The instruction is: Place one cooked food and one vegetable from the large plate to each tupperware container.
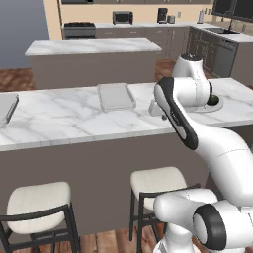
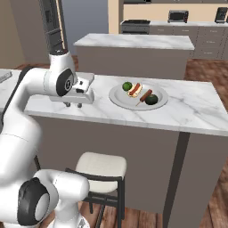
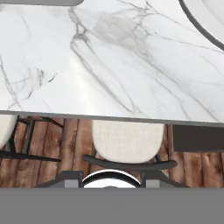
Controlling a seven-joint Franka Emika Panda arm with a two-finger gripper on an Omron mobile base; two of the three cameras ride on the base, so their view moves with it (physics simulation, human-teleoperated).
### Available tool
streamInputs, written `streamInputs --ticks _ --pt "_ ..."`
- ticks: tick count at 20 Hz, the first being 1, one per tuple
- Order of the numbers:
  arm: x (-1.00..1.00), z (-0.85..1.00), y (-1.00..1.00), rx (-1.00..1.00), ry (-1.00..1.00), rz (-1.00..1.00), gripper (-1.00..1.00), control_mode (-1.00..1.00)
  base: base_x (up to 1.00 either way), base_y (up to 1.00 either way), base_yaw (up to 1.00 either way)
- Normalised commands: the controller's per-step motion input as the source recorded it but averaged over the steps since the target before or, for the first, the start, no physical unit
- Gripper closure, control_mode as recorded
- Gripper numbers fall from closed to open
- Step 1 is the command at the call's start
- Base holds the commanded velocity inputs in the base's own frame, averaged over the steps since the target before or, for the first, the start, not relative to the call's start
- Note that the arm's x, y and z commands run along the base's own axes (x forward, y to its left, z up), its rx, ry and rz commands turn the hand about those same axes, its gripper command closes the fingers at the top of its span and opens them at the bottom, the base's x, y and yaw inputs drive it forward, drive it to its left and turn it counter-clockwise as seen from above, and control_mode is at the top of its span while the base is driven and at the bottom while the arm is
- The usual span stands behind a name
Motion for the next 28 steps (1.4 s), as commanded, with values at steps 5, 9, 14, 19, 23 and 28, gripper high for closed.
streamInputs --ticks 5,9,14,19,23,28 --pt "0.26 0.12 -0.1 0.0 0.01 0.03 -1.0 -1.0 0.0 0.0 0.0" --pt "0.6 0.52 -0.41 0.0 0.01 0.0 -1.0 -1.0 0.0 0.0 0.0" --pt "0.89 0.1 -0.75 0.0 0.06 -0.1 -1.0 -1.0 0.0 0.0 0.0" --pt "0.47 0.0 -0.86 0.16 0.05 -0.06 -1.0 -1.0 0.0 0.0 0.0" --pt "0.36 0.0 -0.53 0.07 0.1 -0.04 -1.0 -1.0 0.0 0.0 0.0" --pt "0.53 0.0 -0.43 0.0 0.13 -0.01 -1.0 -1.0 0.0 0.0 0.0"
